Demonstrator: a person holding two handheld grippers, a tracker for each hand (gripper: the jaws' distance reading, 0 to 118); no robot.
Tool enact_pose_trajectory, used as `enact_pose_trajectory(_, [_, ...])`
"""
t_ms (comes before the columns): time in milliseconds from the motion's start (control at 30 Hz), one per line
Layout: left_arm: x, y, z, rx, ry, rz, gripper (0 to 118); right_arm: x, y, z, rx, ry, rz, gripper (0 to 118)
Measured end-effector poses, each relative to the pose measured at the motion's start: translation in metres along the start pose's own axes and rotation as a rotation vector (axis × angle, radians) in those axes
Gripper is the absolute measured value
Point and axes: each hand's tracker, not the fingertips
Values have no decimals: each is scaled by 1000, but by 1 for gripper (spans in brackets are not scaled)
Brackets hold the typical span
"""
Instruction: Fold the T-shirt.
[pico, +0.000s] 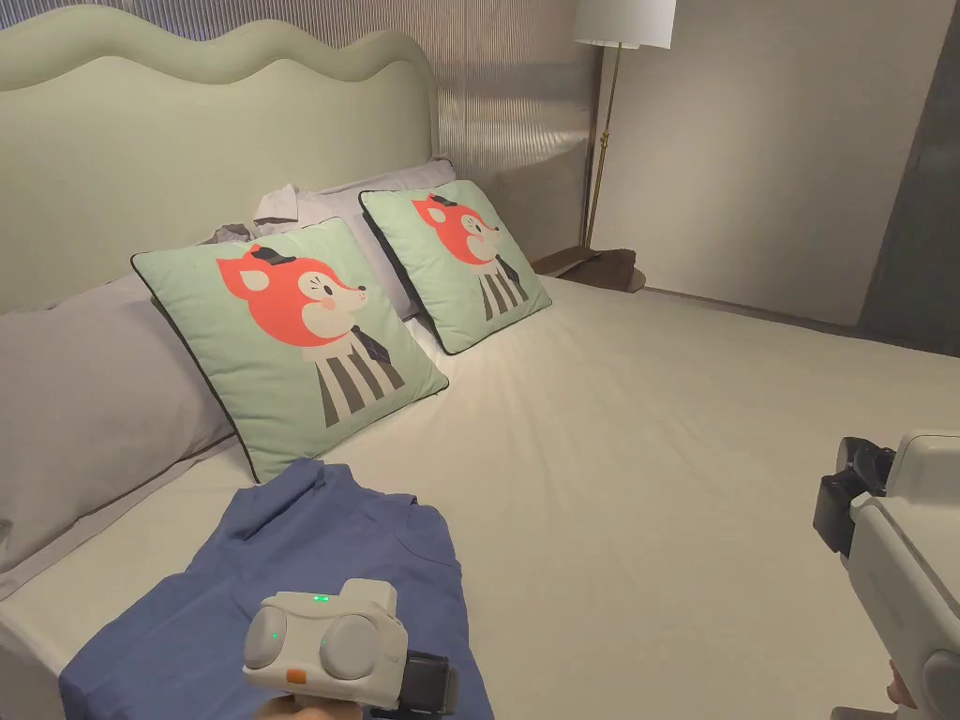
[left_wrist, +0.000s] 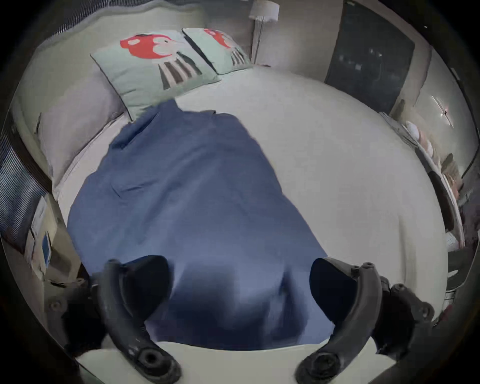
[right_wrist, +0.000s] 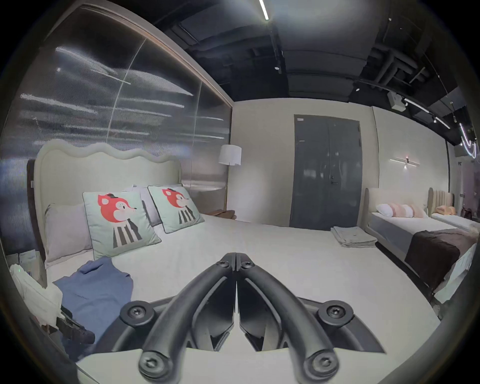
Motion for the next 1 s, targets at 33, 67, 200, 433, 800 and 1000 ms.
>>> enact_pose_trajectory(33, [-2, -1, -5, -12, -16, 10, 106, 1, -2, -2, -6, -3, -1, 0])
enact_pose_trajectory(67, [-3, -2, -11, -30, 0, 11, 106, 2, -5, -4, -13, -7, -2, 0])
enact_pose_trajectory(200, [-1, -10, -26, -66, 5, 31, 102, 3, -9, -1, -39, -15, -2, 0])
enact_pose_trajectory(433, [0, -12, -27, -44, 57, 30, 44, 9, -17, -5, -63, -24, 2, 0])
enact_pose_trajectory(800, [-4, 31, 52, 226, 36, 116, 7, 22, 3, 12, -14, -40, -7, 0])
enact_pose_trajectory(1000, [40, 67, 130, 461, -133, 53, 7, 43, 17, 34, 39, -78, -26, 0])
